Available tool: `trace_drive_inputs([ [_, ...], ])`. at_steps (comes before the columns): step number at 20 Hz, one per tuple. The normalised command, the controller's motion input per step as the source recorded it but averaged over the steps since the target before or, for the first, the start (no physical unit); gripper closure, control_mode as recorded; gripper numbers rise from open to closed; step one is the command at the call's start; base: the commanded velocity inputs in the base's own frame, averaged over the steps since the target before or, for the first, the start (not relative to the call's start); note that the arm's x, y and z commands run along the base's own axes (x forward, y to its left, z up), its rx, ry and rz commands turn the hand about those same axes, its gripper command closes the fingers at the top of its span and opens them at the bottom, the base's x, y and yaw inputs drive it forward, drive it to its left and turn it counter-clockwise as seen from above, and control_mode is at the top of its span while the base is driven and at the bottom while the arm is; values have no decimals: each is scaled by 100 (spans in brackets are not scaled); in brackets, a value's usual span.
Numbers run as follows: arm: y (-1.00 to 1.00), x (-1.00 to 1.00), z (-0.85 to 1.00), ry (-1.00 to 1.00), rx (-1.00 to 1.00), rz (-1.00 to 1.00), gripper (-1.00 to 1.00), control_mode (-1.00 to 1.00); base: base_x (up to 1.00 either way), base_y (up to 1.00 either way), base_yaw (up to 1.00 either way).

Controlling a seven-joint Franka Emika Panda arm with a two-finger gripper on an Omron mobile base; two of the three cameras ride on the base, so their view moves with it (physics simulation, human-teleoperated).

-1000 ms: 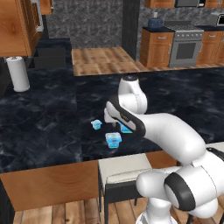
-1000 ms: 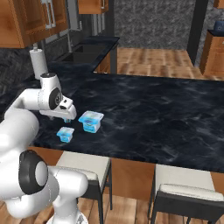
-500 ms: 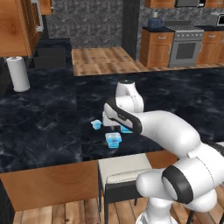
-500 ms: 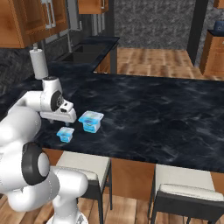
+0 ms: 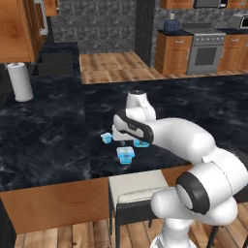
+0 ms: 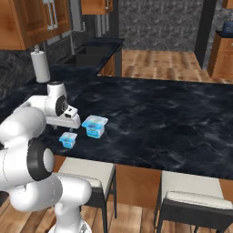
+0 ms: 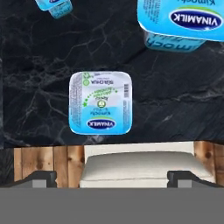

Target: Stack the yogurt containers by placing the smaller containers on top of the larger containers.

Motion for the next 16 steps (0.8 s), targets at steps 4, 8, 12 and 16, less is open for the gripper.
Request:
trace_drive_inputs([
  [4,0,28,0,1,0,0,-100,-100,0,0,0],
  [8,0,21,0,0,0,0,-100,-100,0,0,0],
  [12,0,14,-9,0,0,0,-100,-100,0,0,0],
  [16,0,6,-17,0,0,0,-100,-100,0,0,0],
])
